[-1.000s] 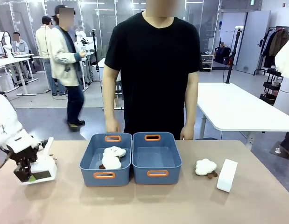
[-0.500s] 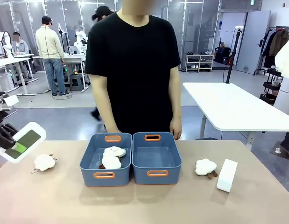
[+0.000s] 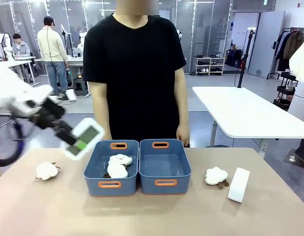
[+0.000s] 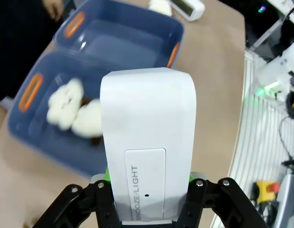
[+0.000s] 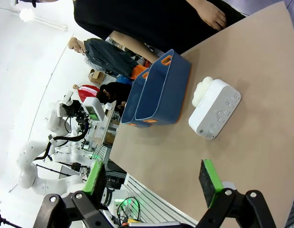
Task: Sort the digital clocks into the basket.
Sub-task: Pick up the Digital clock from the table and place it into the empty Plastic storage basket.
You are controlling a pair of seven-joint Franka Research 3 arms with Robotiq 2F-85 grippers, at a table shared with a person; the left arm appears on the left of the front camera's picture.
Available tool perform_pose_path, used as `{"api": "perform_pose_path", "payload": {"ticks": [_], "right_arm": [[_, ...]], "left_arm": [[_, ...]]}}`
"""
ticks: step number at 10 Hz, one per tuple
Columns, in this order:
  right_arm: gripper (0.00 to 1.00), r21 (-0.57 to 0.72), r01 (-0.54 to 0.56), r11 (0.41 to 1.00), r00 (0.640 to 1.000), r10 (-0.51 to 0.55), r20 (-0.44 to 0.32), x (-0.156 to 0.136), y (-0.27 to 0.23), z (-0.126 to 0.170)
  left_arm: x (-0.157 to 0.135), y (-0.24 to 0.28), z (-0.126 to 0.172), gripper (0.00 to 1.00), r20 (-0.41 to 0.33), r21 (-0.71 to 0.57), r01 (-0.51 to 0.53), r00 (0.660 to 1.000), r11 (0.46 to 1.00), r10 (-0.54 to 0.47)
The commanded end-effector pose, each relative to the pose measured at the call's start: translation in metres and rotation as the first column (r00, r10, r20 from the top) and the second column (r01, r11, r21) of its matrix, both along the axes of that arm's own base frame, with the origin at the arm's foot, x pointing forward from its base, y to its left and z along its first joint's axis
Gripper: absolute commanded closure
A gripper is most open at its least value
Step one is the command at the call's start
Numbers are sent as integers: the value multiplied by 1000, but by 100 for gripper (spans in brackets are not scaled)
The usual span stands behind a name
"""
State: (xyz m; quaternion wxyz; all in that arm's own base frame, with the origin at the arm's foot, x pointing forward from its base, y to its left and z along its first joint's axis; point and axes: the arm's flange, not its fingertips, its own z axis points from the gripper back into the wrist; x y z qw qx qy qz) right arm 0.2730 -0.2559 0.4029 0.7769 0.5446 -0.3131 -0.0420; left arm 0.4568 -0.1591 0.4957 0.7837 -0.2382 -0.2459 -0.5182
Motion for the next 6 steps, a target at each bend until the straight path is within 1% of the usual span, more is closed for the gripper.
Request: {"api": "perform_pose_path", "payload": {"ticks": [1, 2, 4, 5, 6], "right_arm": [[0, 4, -3, 1000, 1000, 3, 7, -1, 0, 1], [0, 4, -3, 1000, 1000, 3, 7, -1, 0, 1], [0, 4, -3, 1000, 1000, 3, 7, -1, 0, 1], [0, 4, -3, 1000, 1000, 3, 7, -1, 0, 1], [0, 4, -3, 1000, 1000, 3, 7, -1, 0, 1]], "left_arm": [[25, -56, -1, 100, 53, -24, -16, 998, 1000, 17], [29, -96, -13, 100, 48, 21, -20, 999, 1000, 19], [49, -172, -41, 100, 66, 51, -7, 998, 999, 4], [56, -208, -54, 100, 89, 71, -14, 996, 997, 8], [62, -233, -69, 100, 94, 95, -33, 995, 995, 24]]}}
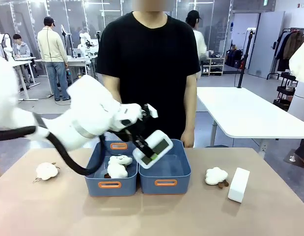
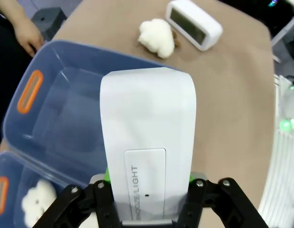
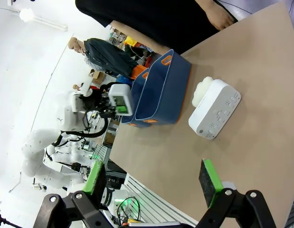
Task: Sort the digital clocks into the basket.
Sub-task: Pick up the Digital clock from the table and place it into the empty Plastic storage basket.
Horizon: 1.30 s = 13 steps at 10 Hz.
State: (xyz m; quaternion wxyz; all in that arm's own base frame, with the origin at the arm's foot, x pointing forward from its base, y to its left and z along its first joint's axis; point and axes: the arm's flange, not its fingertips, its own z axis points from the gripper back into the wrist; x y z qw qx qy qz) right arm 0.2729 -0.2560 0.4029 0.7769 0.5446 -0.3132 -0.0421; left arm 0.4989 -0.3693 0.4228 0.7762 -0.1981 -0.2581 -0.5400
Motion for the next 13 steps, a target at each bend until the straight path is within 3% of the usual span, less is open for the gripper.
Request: {"api": "perform_pose_path", "payload": {"ticks": [1, 2, 4, 5, 6, 7, 8, 10, 11, 13], "right_arm": [[0, 4, -3, 1000, 1000, 3, 7, -1, 0, 1], [0, 4, -3, 1000, 1000, 3, 7, -1, 0, 1], [0, 4, -3, 1000, 1000, 3, 7, -1, 0, 1], [0, 4, -3, 1000, 1000, 3, 7, -1, 0, 1], [0, 4, -3, 1000, 1000, 3, 7, -1, 0, 1], [0, 4, -3, 1000, 1000, 3, 7, -1, 0, 1], [0, 4, -3, 1000, 1000, 3, 7, -1, 0, 1], [0, 4, -3, 1000, 1000, 3, 7, -1, 0, 1], [0, 4, -3, 1000, 1000, 3, 7, -1, 0, 1], [0, 4, -3, 1000, 1000, 3, 7, -1, 0, 1]], "left_arm": [[27, -38, -11, 100, 10, 73, -95, 995, 993, 95], [37, -47, -22, 100, 29, 102, -132, 991, 986, 130], [56, -48, -53, 100, -18, 206, -188, 980, 960, 196], [57, -44, -61, 100, -55, 208, -164, 982, 964, 179], [57, -41, -55, 7, -58, 199, -154, 984, 968, 169], [56, -38, -45, 8, -51, 181, -146, 986, 973, 158], [50, -31, -35, 0, -62, 162, -114, 990, 980, 125], [41, 9, 3, 0, -126, 113, -58, 989, 992, 72], [36, 48, 32, 0, -203, 52, -91, 974, 994, 100], [29, 155, 78, 0, -283, -112, -193, 946, 975, 155]]}}
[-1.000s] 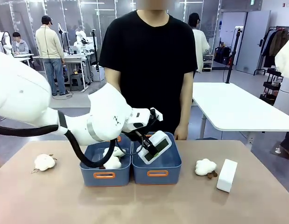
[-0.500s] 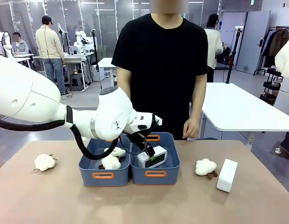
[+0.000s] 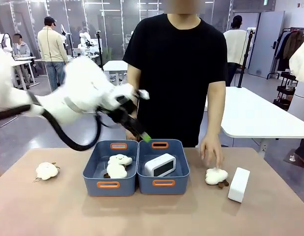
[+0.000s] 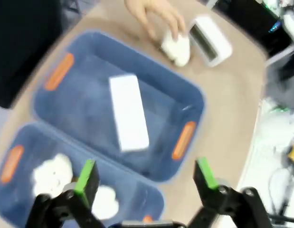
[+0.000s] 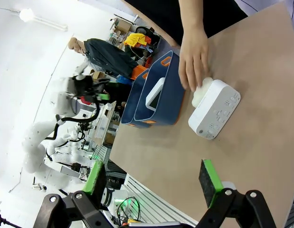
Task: Sort the digital clocks into the basket.
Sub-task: Pick up the Digital clock from the table and place it into the empty Plastic storage basket.
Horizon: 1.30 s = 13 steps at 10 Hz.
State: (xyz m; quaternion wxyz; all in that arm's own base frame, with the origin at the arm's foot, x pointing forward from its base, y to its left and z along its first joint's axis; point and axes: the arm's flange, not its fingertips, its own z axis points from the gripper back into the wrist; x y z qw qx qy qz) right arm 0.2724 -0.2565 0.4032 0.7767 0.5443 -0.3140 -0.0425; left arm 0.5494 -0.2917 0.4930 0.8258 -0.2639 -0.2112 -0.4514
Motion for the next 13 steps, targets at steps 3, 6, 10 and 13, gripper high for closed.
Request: {"api": "perform_pose_path", "payload": {"ticks": [3, 6, 10, 13], "right_arm": [[0, 4, -5, 1000, 1000, 5, 6, -1, 0, 1], [0, 4, -5, 1000, 1000, 5, 6, -1, 0, 1], [0, 4, -5, 1000, 1000, 5, 6, -1, 0, 1], [0, 4, -5, 1000, 1000, 5, 6, -1, 0, 1]], "left_arm": [[-36, 199, 1, 0, -165, -250, -112, 984, 962, 72], [-83, 358, -25, 0, -225, -469, -245, 962, 849, 154], [-178, 544, -88, 0, -219, -651, -340, 940, 678, 261], [-191, 591, -138, 0, -194, -663, -324, 945, 675, 263]]}}
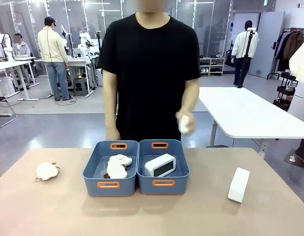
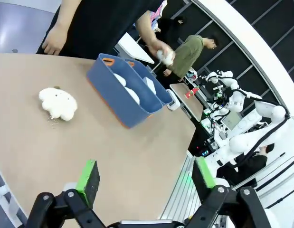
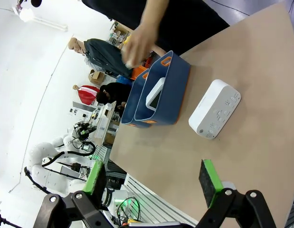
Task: Sort the digital clocks into the basket.
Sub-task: Pick up the Digital clock from the table and place it into the empty Plastic storage basket.
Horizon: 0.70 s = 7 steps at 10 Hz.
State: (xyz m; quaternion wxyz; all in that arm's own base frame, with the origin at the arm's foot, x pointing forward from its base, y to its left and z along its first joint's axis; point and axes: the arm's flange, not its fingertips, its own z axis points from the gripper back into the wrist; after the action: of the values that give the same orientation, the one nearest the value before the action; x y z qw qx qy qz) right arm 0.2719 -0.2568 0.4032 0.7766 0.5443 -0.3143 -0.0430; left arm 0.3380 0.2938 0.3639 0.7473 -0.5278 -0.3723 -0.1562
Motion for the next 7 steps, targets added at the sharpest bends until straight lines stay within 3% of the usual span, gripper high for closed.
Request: {"api": "perform_pose_path", "payload": {"ticks": [1, 2, 3, 4, 5, 7], "right_arm": [[0, 0, 0, 1000, 1000, 0, 0, 0, 0, 0], [0, -141, -40, 989, 999, 39, -10, 6, 15, 28], [0, -244, -75, 967, 993, 52, -102, 11, 42, 54], [0, -308, -134, 942, 967, 55, -251, 23, 73, 75], [0, -378, -205, 903, 932, 62, -357, 40, 98, 87], [0, -505, -242, 828, 877, -36, -478, 78, 154, 85]], "left_arm": [[-4, -9, 19, 0, -10, -5, -11, 1000, 1000, 11], [-4, -9, 19, 0, -10, -5, -11, 1000, 1000, 11], [-4, -9, 19, 0, -10, -5, -11, 1000, 1000, 11], [-4, -9, 19, 0, -10, -5, -11, 1000, 1000, 11], [-4, -9, 19, 0, -10, -5, -11, 1000, 1000, 11], [-4, -9, 19, 0, -10, -5, -11, 1000, 1000, 11]]}}
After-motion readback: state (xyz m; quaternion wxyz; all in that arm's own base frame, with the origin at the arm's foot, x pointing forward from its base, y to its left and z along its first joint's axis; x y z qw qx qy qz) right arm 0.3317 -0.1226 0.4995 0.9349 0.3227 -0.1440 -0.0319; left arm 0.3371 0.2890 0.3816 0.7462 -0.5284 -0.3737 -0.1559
